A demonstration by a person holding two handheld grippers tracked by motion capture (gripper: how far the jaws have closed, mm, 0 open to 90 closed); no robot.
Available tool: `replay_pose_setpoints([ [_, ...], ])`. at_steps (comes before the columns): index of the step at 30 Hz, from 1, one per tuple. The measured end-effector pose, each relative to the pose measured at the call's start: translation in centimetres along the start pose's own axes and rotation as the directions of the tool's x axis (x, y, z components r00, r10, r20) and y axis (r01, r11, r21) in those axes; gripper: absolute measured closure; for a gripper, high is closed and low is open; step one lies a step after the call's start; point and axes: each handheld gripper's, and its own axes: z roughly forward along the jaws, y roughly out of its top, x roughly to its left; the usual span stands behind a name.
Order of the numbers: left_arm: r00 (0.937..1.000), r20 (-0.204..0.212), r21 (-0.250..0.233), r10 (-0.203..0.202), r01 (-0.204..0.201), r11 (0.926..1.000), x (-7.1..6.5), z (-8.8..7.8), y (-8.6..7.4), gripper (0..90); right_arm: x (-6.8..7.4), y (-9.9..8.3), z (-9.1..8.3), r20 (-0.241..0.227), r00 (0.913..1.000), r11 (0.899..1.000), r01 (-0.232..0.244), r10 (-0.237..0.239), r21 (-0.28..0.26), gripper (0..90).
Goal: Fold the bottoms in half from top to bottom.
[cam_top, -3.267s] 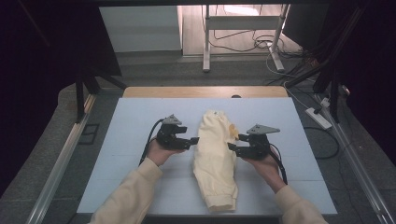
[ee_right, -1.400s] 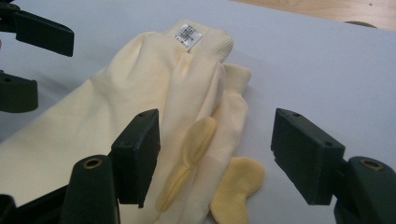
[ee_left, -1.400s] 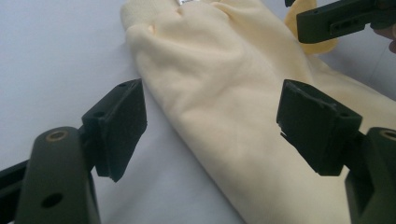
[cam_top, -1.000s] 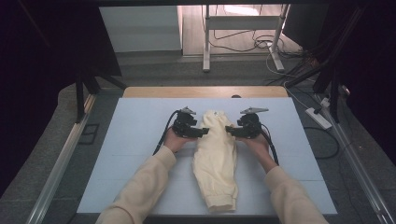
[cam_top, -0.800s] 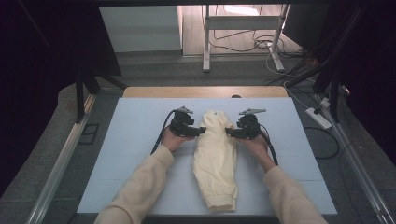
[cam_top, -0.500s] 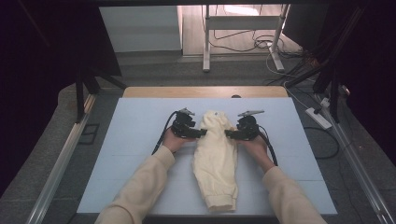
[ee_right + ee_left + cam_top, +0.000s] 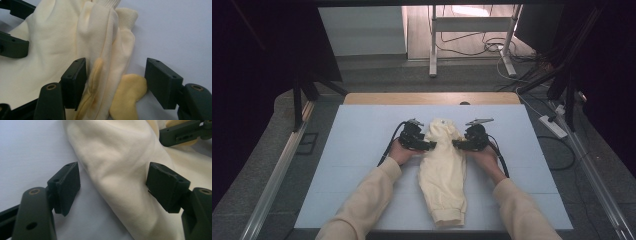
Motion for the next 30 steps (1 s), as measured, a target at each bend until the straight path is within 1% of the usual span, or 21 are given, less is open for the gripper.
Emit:
replay_pose_setpoints([
  [2,1.0000,0.001,-0.003,0.004,-0.004,1.0000,-0.03,0.06,-0.01,27.4,0.00,0.01,0.00,-0.005,1.0000,1.000,0.001,-0.001,0.001,36.5],
  [4,0.9999,0.013,-0.006,-0.004,0.004,1.0000,0.02,0.10,-0.01,29.7,-0.02,0.02,-0.01,-0.008,1.0000,1.000,0.002,-0.002,0.002,37.7],
  [5,0.9999,0.015,-0.007,-0.005,0.005,1.0000,0.02,0.11,-0.02,31.6,0.00,0.02,-0.01,-0.013,0.9999,1.000,0.003,-0.003,0.002,39.6],
  [7,0.9994,0.034,-0.008,-0.008,0.009,0.9999,-0.02,0.17,-0.03,36.6,0.05,0.03,0.00,-0.021,0.9998,1.000,0.003,-0.003,0.001,42.4],
  [8,0.9990,0.042,-0.007,-0.013,0.014,0.9999,-0.05,0.19,-0.02,38.4,0.10,0.05,0.00,-0.025,0.9997,1.000,0.005,-0.005,0.001,45.0],
  [9,0.9988,0.047,-0.006,-0.012,0.012,0.9999,-0.07,0.19,-0.01,40.8,0.17,0.08,-0.01,-0.036,0.9993,1.000,0.005,-0.005,0.004,49.9],
  [10,0.9986,0.052,-0.003,-0.009,0.009,1.0000,-0.08,0.19,-0.02,43.1,0.19,0.07,-0.01,-0.051,0.9987,1.000,0.003,-0.003,0.005,52.8],
  [13,0.9971,0.076,0.006,-0.009,0.009,0.9999,-0.07,0.20,-0.06,52.6,0.21,0.07,0.03,-0.071,0.9975,1.000,-0.001,0.002,0.004,58.8],
  [16,0.9954,0.095,0.017,0.008,-0.010,0.9998,-0.11,0.29,-0.13,65.9,0.16,0.03,0.05,-0.104,0.9945,1.000,-0.014,0.014,0.007,65.3],
  [17,0.9954,0.095,0.019,0.012,-0.014,0.9997,-0.15,0.30,-0.13,69.4,0.17,0.02,0.07,-0.114,0.9934,1.000,-0.017,0.018,0.007,66.6],
  [19,0.9956,0.092,0.020,0.019,-0.021,0.9996,-0.26,0.27,-0.09,72.9,0.22,0.05,0.04,-0.116,0.9931,1.000,-0.013,0.014,0.010,68.9],
  [23,0.9965,0.071,0.018,0.044,-0.045,0.9988,-0.53,0.07,0.00,75.9,0.35,0.06,0.00,-0.117,0.9931,1.000,0.001,0.000,0.005,72.3],
  [30,0.9967,0.055,-0.003,0.060,-0.060,0.9982,-0.86,-0.61,0.25,78.9,0.57,0.14,-0.32,-0.104,0.9942,1.000,0.025,-0.026,-0.013,75.4],
])
